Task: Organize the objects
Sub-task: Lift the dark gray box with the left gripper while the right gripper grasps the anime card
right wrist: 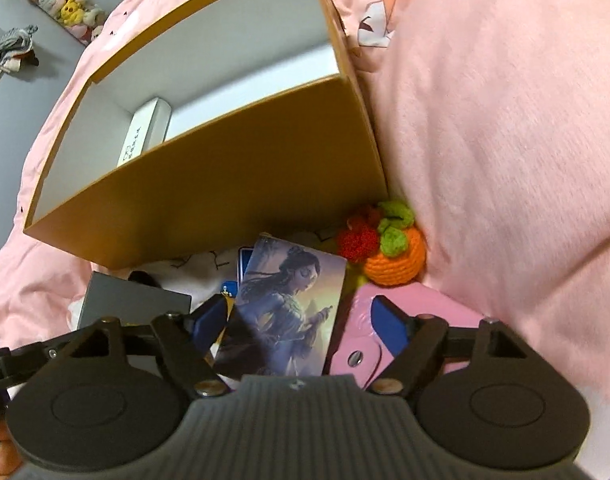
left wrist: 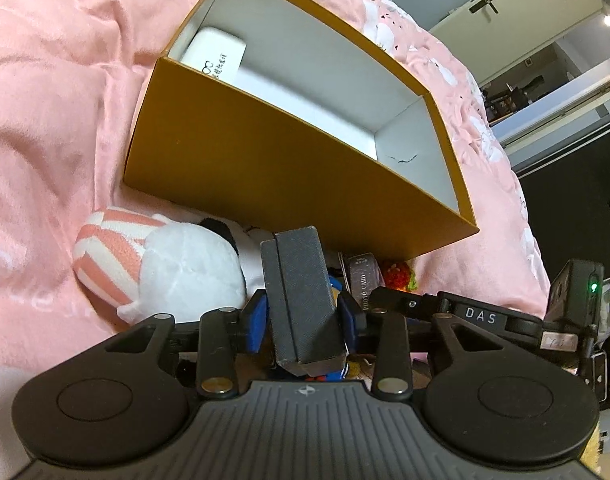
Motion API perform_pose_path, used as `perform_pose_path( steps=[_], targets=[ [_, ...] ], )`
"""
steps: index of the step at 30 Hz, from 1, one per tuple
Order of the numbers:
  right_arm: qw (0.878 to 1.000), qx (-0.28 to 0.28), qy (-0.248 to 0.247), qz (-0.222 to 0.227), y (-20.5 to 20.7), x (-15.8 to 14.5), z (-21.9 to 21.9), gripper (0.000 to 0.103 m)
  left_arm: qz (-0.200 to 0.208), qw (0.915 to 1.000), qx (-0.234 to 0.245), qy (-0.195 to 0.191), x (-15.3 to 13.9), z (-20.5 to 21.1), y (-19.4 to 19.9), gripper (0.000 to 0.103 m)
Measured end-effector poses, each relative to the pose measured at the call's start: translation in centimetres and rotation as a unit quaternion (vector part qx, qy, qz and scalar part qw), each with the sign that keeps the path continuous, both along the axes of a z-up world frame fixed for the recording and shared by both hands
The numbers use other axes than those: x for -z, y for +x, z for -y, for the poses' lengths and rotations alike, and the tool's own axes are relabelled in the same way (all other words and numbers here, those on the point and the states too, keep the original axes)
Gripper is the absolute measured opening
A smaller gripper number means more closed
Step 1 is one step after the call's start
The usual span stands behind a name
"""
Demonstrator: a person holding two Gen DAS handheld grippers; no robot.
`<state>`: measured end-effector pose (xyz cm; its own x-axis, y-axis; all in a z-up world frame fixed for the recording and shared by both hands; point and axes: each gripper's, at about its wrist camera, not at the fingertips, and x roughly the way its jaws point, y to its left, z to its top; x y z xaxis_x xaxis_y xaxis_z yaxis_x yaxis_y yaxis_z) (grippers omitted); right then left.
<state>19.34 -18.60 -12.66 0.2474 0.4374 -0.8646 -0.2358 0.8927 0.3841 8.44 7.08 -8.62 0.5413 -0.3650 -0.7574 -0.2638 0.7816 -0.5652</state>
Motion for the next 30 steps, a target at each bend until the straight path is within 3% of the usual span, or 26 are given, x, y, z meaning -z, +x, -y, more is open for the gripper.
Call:
perform_pose_path(
  steps=[1, 4, 9, 14, 21, 30],
  targets=[
    [1.0, -0.006, 0.004, 0.003, 0.0, -0.3, -0.2, 0.068, 0.001, 1.0, 0.001, 0.004, -0.1, 0.0, -0.1, 0.042],
    [1.0, -0.019, -0.014, 0.016, 0.1, -0.7, -1.0, 0.068, -0.003, 0.9999, 0.001, 0.013, 0.0, -0.2, -0.3, 0.042],
    [0.999, -0.006, -0.004, -0.043, 1.3, 1.4, -0.9, 0.068, -0.009, 0.9997, -0.004, 0.023, 0.1, -0.4, -0.4, 0.043],
    [0.999, -0.008, 0.002, -0.039, 0.7, 1.2, -1.0, 0.064, -0.009, 0.9996, -0.004, 0.028, 0.0, -0.4, -0.4, 0.043],
    [0.999, -0.033, -0.007, 0.015, -1.1, -1.6, -1.3, 0.063, 0.041, 0.9984, -0.007, 0.038, -1.8, -0.2, -1.1, 0.042],
    [0.991, -0.079, 0.013, 0.104, -1.7, -8.3, -1.6, 0.063, 0.11, 0.9931, -0.006, 0.04, -6.1, 0.2, -0.4, 0.038]
  ],
)
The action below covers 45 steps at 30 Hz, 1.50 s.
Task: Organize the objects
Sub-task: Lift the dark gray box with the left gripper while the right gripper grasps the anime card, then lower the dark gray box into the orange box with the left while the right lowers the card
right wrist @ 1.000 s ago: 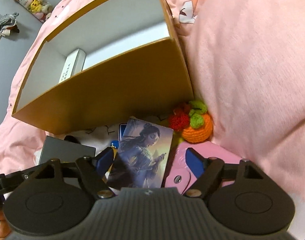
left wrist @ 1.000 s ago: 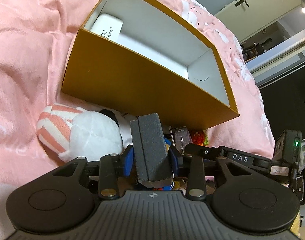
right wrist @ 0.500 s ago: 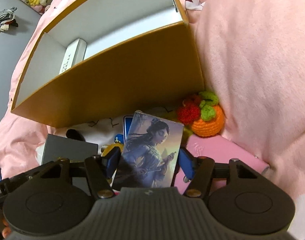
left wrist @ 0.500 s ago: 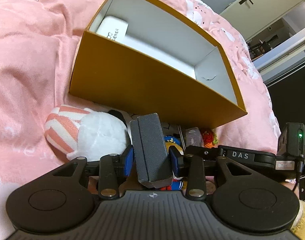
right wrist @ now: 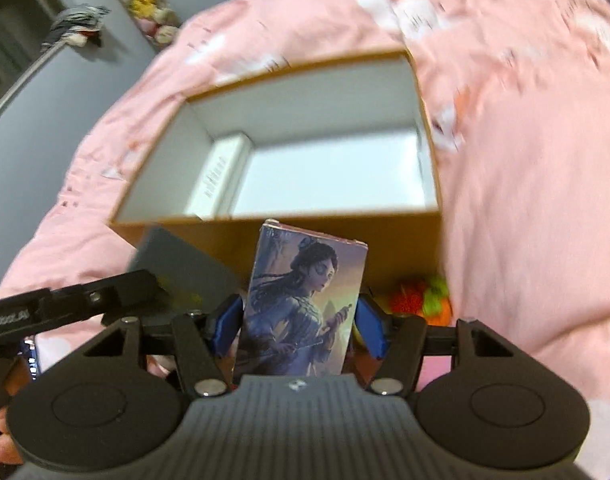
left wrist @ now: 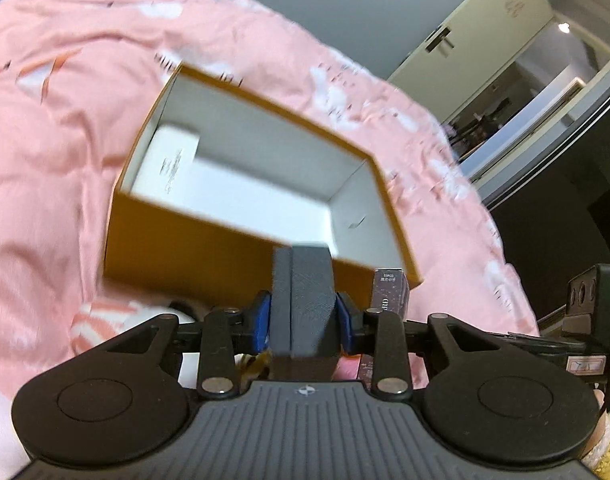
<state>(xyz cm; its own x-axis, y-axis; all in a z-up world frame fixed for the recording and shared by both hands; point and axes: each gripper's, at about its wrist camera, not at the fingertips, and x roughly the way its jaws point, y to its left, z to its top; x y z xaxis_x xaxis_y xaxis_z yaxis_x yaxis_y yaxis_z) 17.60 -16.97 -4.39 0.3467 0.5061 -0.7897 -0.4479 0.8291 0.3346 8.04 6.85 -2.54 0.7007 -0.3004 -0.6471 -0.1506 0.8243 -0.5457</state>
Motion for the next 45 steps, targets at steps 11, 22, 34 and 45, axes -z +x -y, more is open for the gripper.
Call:
perform_pose_path(
  steps=[11, 22, 34, 45],
  targets=[
    [0.998, -0.041, 0.026, 0.052, 2.5, -5.1, -2.3, 0.063, 0.052, 0.9985, 0.012, 0.011, -4.4, -1.3, 3.3, 0.038],
    [0.999, -0.017, 0.0, 0.041, 10.0, -3.4, -5.9, 0.063, 0.035, 0.997, -0.066, -0.023, -2.1, -5.9, 11.9, 0.037],
    [0.997, -0.012, -0.073, -0.032, 18.1, 4.3, -9.0, 0.063, -0.062, 0.9893, -0.118, -0.059, 6.4, -6.5, 18.9, 0.038],
    [0.992, -0.012, -0.111, -0.062, 20.6, 7.4, -10.6, 0.063, -0.109, 0.9873, -0.115, -0.009, 8.8, -6.2, 20.3, 0.049]
  ],
)
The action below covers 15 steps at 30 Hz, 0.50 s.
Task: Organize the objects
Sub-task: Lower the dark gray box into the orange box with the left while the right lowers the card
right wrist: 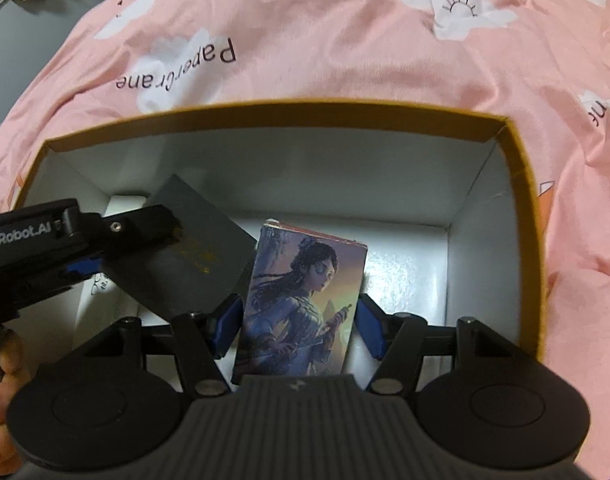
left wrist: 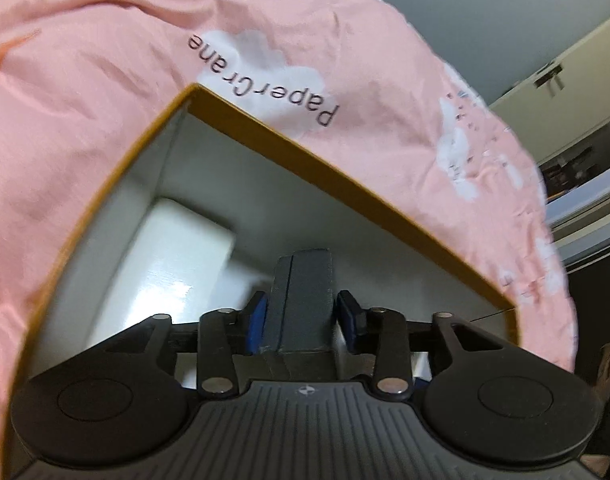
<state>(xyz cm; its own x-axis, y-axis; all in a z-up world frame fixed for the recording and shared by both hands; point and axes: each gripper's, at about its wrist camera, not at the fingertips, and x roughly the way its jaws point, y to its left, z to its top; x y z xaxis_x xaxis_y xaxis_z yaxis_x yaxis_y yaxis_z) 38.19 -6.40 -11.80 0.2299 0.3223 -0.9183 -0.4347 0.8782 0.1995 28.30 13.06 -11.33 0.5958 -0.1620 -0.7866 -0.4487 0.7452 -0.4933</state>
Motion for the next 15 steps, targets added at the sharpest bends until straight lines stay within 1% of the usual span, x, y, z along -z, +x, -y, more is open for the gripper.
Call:
perform_pose_path(
  steps=[1, 2, 3, 5, 7, 9, 11, 12, 13, 14, 15],
  targets=[
    [1.0, 0.001, 0.001, -0.003, 0.1, 0.2, 0.0, 0.063, -0.01, 0.9999, 0.003, 0.008, 0.1, 0.0, 0.0, 0.053],
    [1.0, 0.001, 0.002, -0.007, 0.1, 0.3, -0.1, 0.063, -0.016, 0.9997, 0.011, 0.014, 0.2, -0.1, 0.0, 0.053],
    [1.0, 0.002, 0.003, -0.008, 0.2, 0.4, -0.1, 0.063, -0.02, 0.9994, 0.022, 0.019, 0.2, 0.1, 0.1, 0.056],
    [1.0, 0.003, 0.003, -0.011, 0.2, 0.6, -0.1, 0.063, -0.033, 0.998, 0.042, 0.034, 0.0, 0.4, 0.2, 0.057],
    [1.0, 0.004, 0.002, -0.016, 0.2, 0.8, -0.2, 0.063, -0.039, 0.9954, 0.066, 0.058, -0.4, 0.8, 0.3, 0.059],
    [1.0, 0.005, 0.004, -0.022, 0.2, 0.8, -0.1, 0.063, -0.041, 0.99, 0.1, 0.09, -1.3, 1.1, 0.3, 0.06],
    [1.0, 0.003, 0.003, -0.026, 0.2, 0.8, 0.0, 0.063, -0.045, 0.9818, 0.138, 0.122, -2.1, 1.6, 0.5, 0.061],
    [1.0, 0.003, 0.002, -0.028, 0.2, 0.9, 0.0, 0.063, -0.047, 0.9759, 0.165, 0.135, -2.5, 1.9, 0.5, 0.062],
    [1.0, 0.004, 0.002, -0.029, 0.3, 0.9, 0.0, 0.063, -0.052, 0.9684, 0.193, 0.15, -2.7, 2.3, 0.4, 0.064],
    [1.0, 0.003, 0.002, -0.03, 0.3, 1.0, -0.1, 0.063, -0.058, 0.9581, 0.224, 0.169, -2.8, 2.9, 0.4, 0.064],
    [1.0, 0.002, 0.003, -0.031, 0.3, 1.0, -0.2, 0.063, -0.063, 0.9455, 0.255, 0.193, -2.9, 3.6, 0.4, 0.064]
  ],
)
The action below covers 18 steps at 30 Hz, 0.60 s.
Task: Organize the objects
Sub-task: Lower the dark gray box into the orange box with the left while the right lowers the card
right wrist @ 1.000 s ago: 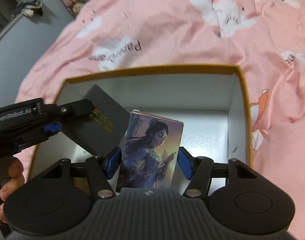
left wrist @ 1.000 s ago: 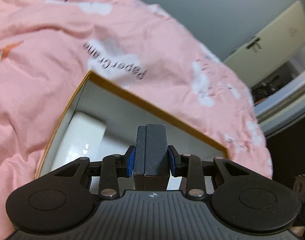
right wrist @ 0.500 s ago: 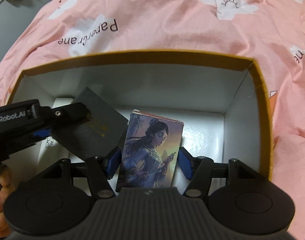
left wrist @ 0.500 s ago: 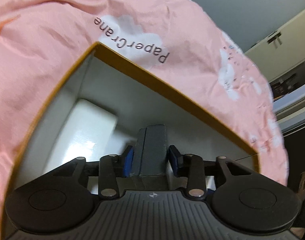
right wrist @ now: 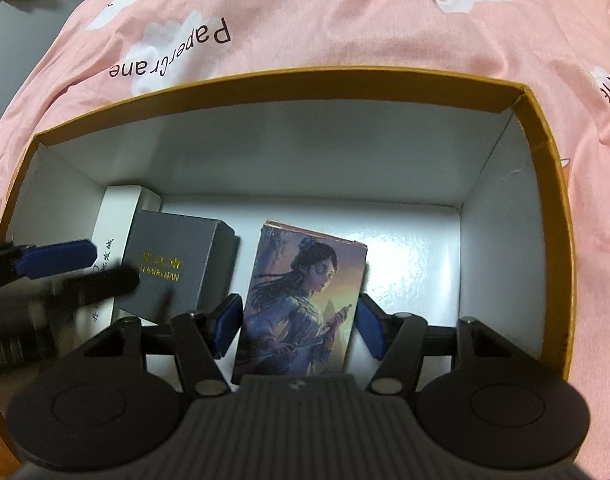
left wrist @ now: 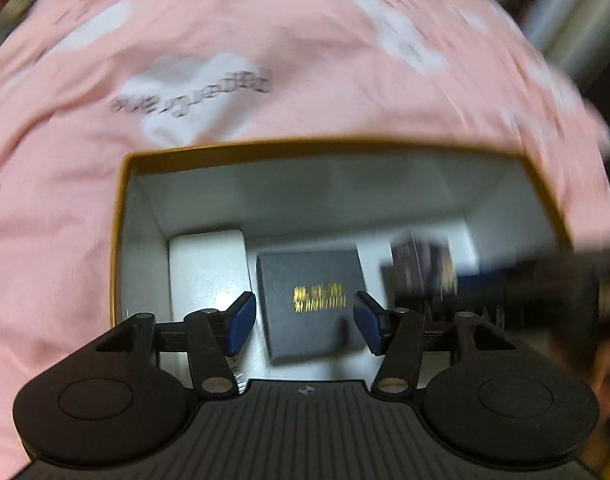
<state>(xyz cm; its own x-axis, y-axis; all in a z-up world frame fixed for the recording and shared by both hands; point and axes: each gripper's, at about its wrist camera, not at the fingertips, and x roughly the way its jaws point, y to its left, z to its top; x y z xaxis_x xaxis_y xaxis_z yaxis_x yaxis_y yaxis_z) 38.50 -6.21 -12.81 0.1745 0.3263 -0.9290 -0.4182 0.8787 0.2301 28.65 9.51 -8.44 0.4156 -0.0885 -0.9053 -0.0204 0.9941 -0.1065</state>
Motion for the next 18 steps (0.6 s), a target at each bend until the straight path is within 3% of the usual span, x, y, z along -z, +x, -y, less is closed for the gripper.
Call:
perform_pose_path(
  steps=[4, 8, 11, 18],
  targets=[
    [1.0, -0.011, 0.003, 0.006, 0.1, 0.0, -0.7, 0.063, -0.012, 0.9914, 0.091, 0.093, 1.0, 2.5, -0.2, 0.065],
    [1.0, -0.008, -0.001, 0.006, 0.7, 0.4, -1.3, 0.063, -0.038, 0.9843, 0.139, 0.102, 2.3, 3.5, -0.3, 0.068],
    [1.0, -0.012, -0.001, 0.009, 1.1, 0.7, -1.7, 0.064, -0.037, 0.9844, 0.134, 0.108, 2.8, 3.8, 0.0, 0.073],
    [0.999, -0.008, 0.039, 0.012, 1.9, 0.3, -1.6, 0.062, -0.02, 0.9879, 0.106, 0.112, 2.8, 3.7, 0.6, 0.068]
  ],
)
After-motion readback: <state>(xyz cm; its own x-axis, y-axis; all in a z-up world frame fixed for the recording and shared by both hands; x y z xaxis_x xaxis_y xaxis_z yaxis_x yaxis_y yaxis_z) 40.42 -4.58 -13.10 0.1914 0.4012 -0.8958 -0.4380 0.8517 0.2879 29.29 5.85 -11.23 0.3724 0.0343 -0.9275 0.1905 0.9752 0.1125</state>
